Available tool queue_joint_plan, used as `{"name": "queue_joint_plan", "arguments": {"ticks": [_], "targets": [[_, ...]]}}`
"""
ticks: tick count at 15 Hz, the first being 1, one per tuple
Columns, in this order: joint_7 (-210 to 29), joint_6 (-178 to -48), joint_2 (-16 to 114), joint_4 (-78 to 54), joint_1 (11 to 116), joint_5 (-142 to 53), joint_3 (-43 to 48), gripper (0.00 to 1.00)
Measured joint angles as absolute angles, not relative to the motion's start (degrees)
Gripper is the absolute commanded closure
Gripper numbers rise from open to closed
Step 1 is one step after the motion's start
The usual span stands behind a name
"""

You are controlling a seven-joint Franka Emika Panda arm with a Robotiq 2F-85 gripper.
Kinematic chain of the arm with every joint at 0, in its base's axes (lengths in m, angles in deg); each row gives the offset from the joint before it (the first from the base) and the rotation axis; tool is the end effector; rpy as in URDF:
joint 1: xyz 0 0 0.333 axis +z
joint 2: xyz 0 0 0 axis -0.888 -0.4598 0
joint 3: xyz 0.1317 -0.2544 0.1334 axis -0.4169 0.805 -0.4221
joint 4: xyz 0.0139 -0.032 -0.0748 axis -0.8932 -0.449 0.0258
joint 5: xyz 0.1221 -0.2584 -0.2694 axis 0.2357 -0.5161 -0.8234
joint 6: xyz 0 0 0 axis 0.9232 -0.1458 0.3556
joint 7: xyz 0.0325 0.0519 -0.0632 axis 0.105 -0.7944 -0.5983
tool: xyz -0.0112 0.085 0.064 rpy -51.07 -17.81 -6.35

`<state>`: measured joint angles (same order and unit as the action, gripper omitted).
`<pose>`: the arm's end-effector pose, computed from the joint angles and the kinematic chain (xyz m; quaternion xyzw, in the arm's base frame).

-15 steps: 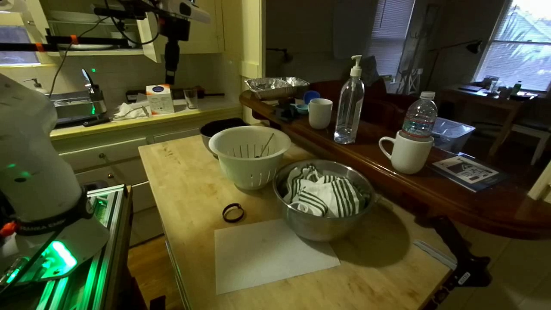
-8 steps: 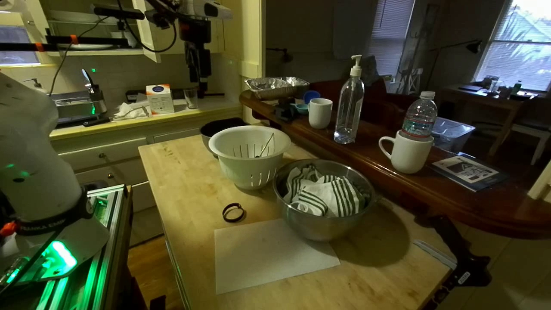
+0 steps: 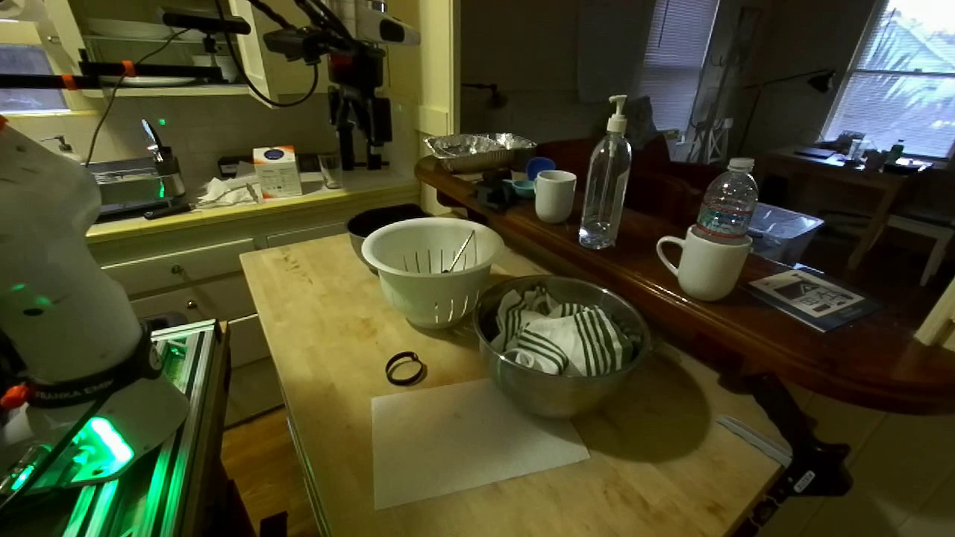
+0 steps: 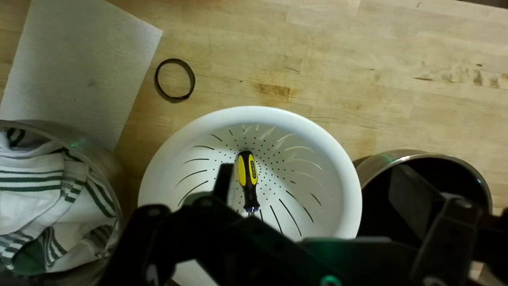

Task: Put the screwdriver in the left cup

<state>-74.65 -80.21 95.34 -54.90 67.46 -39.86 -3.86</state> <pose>0.3833 0.0513 0.5162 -0.9876 -0.1547 0.0248 0.0044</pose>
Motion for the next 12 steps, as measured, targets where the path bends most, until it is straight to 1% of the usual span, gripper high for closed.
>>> {"name": "queue_joint_plan", "arguments": {"ticks": [3,5,9,12], "targets": [[-73.70,-80.83,95.30,-54.89,67.52,-40.32,-3.83,0.00],[-69.92,-84.33,93.99,-54.95,67.58,-43.49,-3.74,0.00],[-63.07,-94.38,87.48,-54.67,67.60,-48.49,-2.79,0.00],[-63.00,-97.30,81.80,-52.90,67.91,-48.30,-3.13,0.00]]}}
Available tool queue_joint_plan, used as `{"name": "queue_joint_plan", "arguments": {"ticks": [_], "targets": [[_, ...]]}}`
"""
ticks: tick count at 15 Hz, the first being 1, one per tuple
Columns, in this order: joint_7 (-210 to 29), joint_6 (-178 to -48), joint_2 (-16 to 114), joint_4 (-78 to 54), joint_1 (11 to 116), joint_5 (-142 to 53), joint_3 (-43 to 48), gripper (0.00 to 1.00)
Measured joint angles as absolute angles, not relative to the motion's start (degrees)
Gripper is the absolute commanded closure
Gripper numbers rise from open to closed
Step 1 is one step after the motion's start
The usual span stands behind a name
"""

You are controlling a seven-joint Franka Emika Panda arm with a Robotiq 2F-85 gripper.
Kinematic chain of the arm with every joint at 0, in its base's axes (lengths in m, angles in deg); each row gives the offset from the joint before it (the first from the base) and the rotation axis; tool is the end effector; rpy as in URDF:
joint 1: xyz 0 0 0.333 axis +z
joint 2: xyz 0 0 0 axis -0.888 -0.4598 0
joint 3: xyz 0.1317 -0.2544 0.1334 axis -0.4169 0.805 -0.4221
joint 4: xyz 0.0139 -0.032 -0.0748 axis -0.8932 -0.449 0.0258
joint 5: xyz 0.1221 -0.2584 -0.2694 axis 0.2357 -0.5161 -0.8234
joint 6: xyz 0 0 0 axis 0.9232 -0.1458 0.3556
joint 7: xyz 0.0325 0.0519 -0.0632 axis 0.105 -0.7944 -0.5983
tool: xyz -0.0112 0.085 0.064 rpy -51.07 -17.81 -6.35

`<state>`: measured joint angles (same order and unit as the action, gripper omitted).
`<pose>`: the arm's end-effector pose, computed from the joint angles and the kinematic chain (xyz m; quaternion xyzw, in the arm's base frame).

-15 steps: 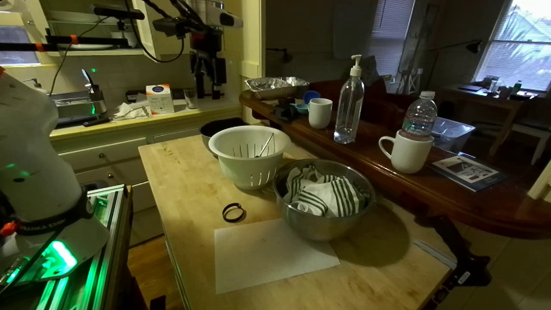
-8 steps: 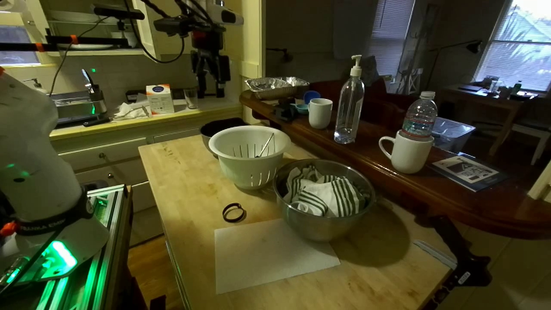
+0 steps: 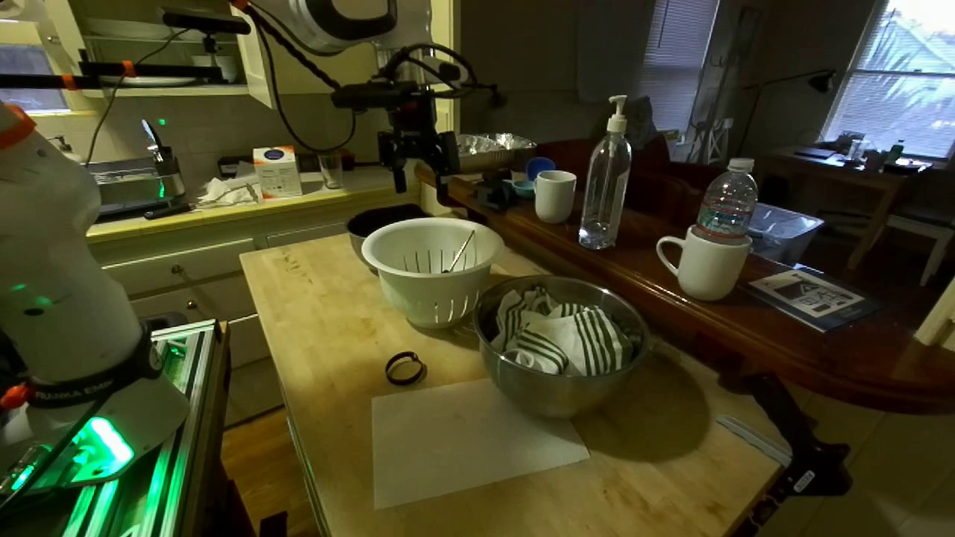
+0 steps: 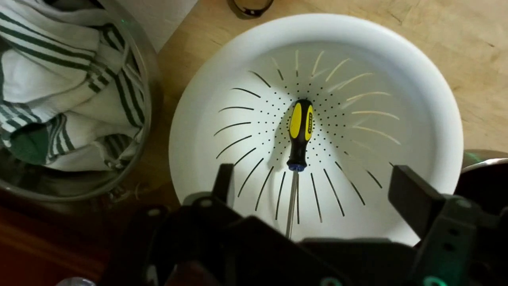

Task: Put the screwdriver in the left cup

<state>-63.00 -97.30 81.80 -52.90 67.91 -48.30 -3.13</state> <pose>0.4588 0.0488 0.4591 0.9569 0.2839 0.0150 0.0596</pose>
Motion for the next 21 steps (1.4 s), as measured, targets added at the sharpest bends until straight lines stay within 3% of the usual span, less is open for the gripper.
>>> {"name": "queue_joint_plan", "arguments": {"ticks": [11,21], "targets": [[-66.27,-97.55,75.16,-51.50,68.31,-46.37,-3.81,0.00],[-71.28,-104.86,55.27,-44.00,68.11,-46.33,-4.22,0.00]]}}
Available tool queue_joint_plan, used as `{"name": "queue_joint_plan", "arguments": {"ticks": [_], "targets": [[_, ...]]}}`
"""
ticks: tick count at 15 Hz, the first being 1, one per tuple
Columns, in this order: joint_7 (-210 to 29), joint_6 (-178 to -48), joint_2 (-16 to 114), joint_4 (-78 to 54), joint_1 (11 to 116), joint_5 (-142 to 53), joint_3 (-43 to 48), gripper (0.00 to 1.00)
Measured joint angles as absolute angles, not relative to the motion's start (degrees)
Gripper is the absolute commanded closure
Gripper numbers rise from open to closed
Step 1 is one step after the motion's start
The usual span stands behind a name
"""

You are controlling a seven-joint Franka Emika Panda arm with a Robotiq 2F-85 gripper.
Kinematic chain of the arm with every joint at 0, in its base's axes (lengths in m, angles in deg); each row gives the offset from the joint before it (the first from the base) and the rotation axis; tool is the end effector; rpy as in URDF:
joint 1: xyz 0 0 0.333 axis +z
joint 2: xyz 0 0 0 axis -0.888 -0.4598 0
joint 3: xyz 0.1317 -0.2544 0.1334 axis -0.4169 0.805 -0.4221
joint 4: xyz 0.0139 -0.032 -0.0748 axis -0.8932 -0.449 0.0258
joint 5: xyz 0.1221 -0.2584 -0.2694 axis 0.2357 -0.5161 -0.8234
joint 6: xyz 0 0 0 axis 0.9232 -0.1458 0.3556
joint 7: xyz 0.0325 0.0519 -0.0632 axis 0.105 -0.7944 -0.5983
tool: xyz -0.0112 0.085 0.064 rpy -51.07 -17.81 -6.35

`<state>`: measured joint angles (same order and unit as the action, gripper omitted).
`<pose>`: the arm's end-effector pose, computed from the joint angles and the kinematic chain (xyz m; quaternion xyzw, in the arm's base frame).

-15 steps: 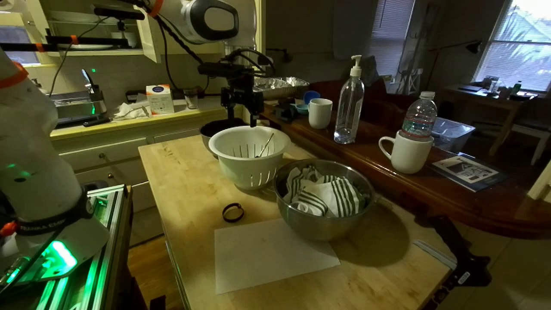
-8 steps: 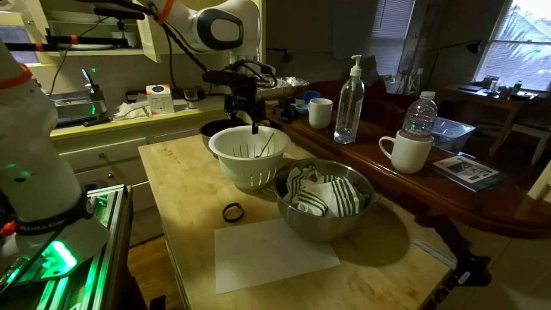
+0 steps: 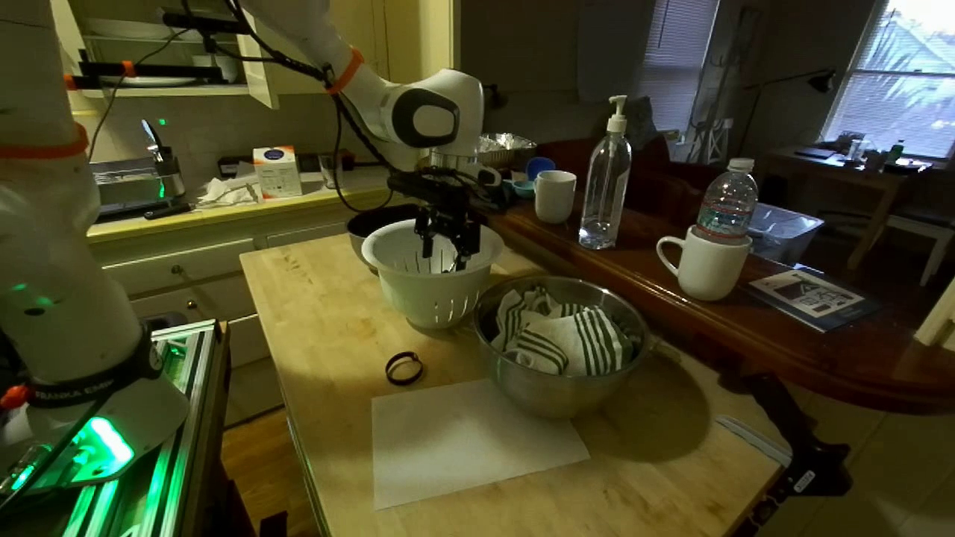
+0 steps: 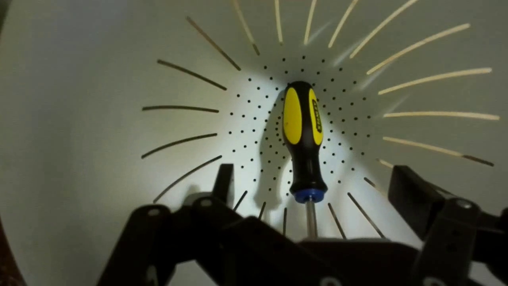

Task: Put the screwdriver in the left cup

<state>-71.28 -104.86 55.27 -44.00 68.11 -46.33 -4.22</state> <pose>0.5365 0.0730 0.3047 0.9718 0.2251 -0.0656 0.0250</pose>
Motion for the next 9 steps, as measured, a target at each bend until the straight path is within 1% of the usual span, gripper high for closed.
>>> {"name": "queue_joint_plan", "arguments": {"ticks": [5,9], "targets": [[-74.00,-105.68,53.46,-42.63,68.14,-46.04,-5.65,0.00],[-76.43,-112.00,58.29,-49.40,67.80,-45.68,-5.70,0.00]]}}
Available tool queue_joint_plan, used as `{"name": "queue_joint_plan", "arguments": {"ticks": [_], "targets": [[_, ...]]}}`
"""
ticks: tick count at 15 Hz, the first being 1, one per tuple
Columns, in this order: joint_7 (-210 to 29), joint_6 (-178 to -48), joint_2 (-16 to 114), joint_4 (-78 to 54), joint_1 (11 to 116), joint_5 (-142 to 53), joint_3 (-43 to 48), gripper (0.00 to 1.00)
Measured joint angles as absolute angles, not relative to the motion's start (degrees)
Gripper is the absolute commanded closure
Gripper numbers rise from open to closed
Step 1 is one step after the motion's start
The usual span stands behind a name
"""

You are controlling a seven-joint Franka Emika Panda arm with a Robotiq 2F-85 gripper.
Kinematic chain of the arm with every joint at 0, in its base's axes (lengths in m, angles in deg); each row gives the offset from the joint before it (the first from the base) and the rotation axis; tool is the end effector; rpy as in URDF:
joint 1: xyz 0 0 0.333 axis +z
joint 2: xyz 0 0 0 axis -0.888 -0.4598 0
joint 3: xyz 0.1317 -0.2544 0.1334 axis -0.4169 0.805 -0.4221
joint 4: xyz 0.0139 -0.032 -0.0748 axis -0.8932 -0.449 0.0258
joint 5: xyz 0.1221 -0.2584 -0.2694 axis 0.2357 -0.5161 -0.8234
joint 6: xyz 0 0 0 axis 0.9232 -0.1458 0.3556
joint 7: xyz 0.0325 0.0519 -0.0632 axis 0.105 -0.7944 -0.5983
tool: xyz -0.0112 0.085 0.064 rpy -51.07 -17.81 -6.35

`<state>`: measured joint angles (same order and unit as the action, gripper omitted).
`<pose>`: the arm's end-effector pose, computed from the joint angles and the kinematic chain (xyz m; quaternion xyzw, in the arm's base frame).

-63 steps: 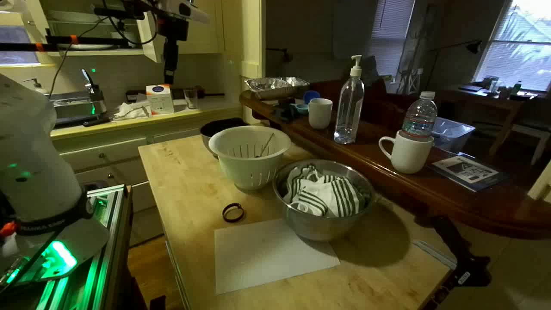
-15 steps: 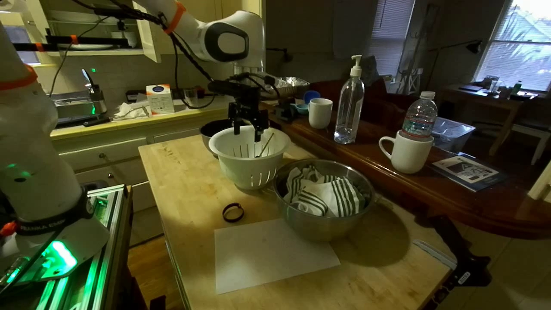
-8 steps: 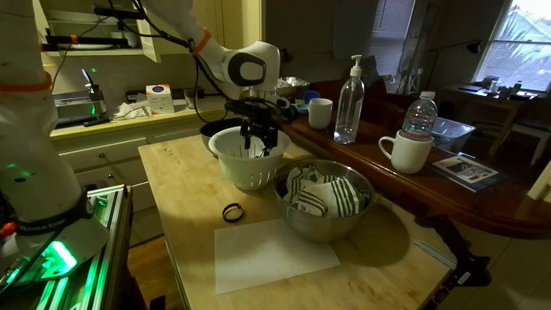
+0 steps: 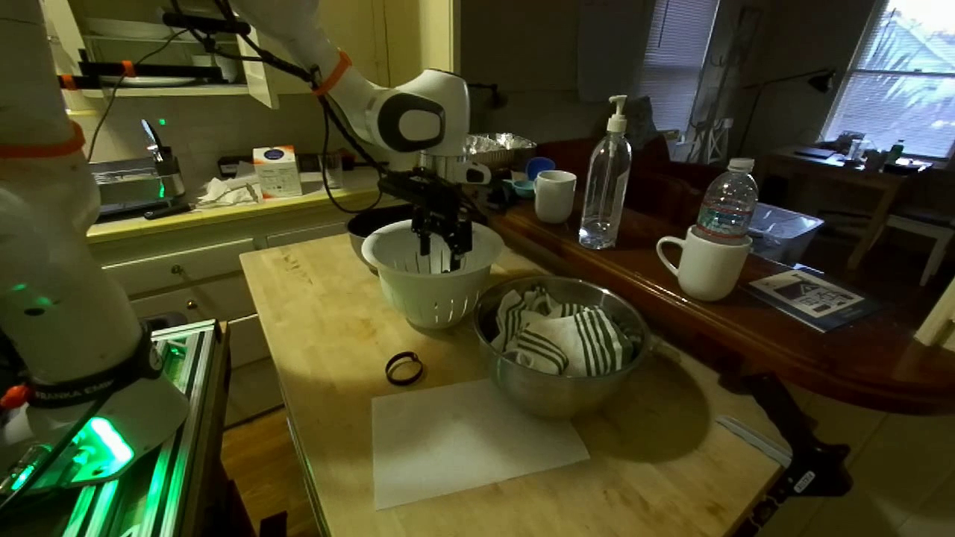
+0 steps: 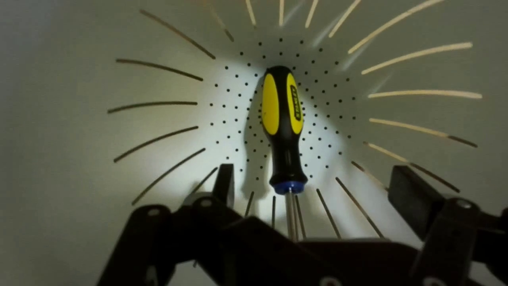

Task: Put the screwdriver in the left cup

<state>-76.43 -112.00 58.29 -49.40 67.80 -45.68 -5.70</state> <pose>0.5194 0.0832 0.3042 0.9813 0.1901 -0.0226 0.0220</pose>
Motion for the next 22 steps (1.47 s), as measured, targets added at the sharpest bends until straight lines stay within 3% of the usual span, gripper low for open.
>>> {"name": "queue_joint_plan", "arguments": {"ticks": [5,17,22], "targets": [[-74.84,-118.71,66.12,-59.76,65.52,-43.56,-4.24,0.00],[-73.10,-118.73,58.85,-52.65,66.53,-48.16,-6.12,0.00],[-73.73,-120.29,58.26,-53.86,66.04,-46.52,-6.02,0.06]]}}
